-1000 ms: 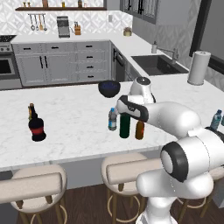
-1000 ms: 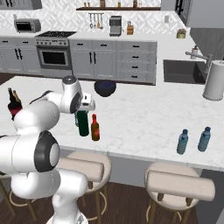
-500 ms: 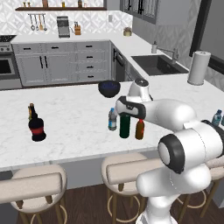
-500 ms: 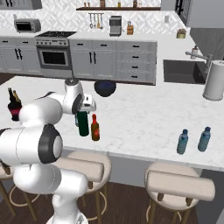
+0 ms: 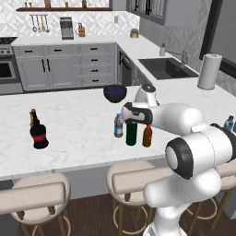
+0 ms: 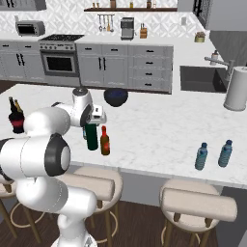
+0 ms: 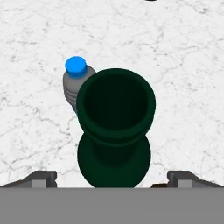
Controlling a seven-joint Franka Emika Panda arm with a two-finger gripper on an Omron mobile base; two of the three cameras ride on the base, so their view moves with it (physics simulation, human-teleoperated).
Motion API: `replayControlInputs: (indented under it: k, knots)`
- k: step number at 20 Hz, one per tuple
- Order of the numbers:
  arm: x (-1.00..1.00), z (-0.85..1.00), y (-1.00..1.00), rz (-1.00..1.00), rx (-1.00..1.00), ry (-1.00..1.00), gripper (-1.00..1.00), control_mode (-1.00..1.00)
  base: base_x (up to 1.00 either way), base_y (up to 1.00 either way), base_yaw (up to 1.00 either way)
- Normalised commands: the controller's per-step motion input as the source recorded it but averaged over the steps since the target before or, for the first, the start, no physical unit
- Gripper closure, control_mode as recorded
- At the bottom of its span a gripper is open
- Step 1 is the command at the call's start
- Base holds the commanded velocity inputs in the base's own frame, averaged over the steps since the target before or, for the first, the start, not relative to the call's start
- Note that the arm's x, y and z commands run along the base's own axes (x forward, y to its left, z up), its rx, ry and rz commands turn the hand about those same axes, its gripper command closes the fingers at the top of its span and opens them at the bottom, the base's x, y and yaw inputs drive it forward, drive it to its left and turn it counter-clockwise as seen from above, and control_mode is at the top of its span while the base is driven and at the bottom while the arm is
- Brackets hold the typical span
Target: Move the plastic bottles in the middle to the plastics group, and the glass bottles in the middle to the glass group.
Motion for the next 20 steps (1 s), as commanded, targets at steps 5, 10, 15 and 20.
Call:
replayControlInputs:
  k: [5,10,15,20]
  knots:
    - [0.02,-0.05,0.0,0.01,0.0,0.0,-1.0,-1.0,0.0,0.0,0.0]
    - [0.05,-0.14,0.0,0.01,0.0,0.0,-1.0,-1.0,0.0,0.0,0.0]
    - [0.0,-0.07,0.0,0.0,0.0,0.0,-1.0,-1.0,0.0,0.0,0.0]
    - [0.04,0.0,0.0,0.0,0.0,-0.02,-1.0,-1.0,0.0,0.0,0.0]
